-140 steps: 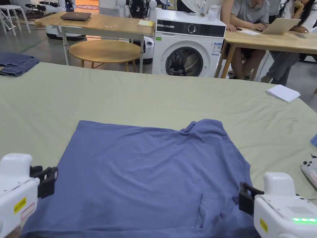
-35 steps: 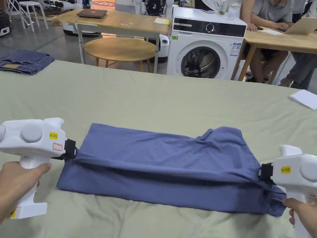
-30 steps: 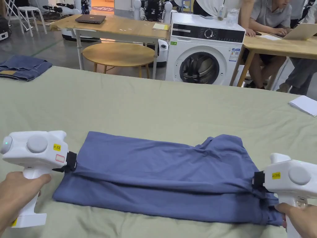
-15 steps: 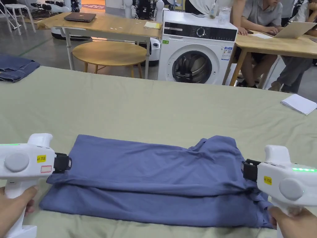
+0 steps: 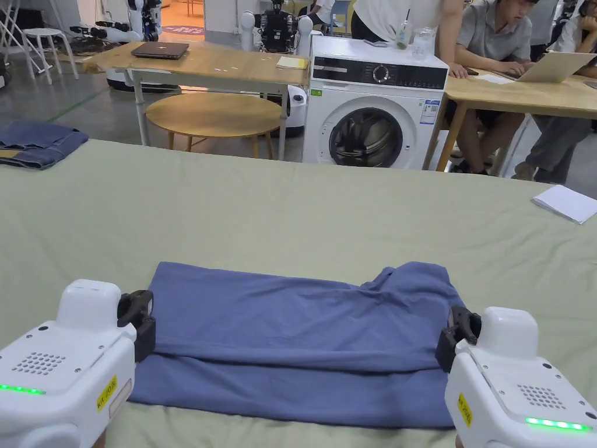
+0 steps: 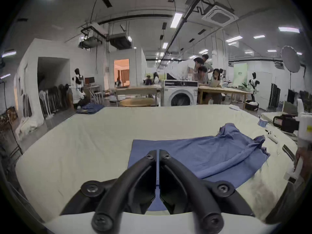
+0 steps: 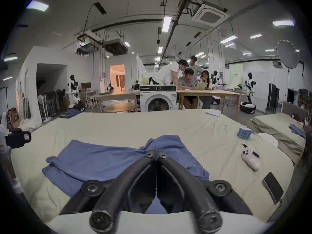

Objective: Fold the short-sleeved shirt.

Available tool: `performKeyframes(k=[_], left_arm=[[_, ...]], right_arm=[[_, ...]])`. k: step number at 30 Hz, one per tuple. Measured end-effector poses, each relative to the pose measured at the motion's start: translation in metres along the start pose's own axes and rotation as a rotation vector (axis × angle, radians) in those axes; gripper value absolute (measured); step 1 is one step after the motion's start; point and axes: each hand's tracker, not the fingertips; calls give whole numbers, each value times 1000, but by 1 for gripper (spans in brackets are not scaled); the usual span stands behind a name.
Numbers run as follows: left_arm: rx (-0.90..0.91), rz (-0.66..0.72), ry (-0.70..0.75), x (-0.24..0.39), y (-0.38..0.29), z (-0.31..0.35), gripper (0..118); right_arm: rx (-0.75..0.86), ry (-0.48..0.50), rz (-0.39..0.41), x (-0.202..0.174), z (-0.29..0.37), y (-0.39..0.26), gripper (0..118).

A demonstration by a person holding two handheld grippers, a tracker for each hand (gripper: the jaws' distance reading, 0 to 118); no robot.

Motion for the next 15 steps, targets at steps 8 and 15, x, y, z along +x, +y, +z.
performKeyframes(k=[8,15], left_arm=[[-237,68,15,-36,-11,-3,0],[-632,230,-40,-88,-37,-74,16]], right_arm=[[-33,28,37,-4,13,-9,0],[-102,12,74,2,9,-21,0]])
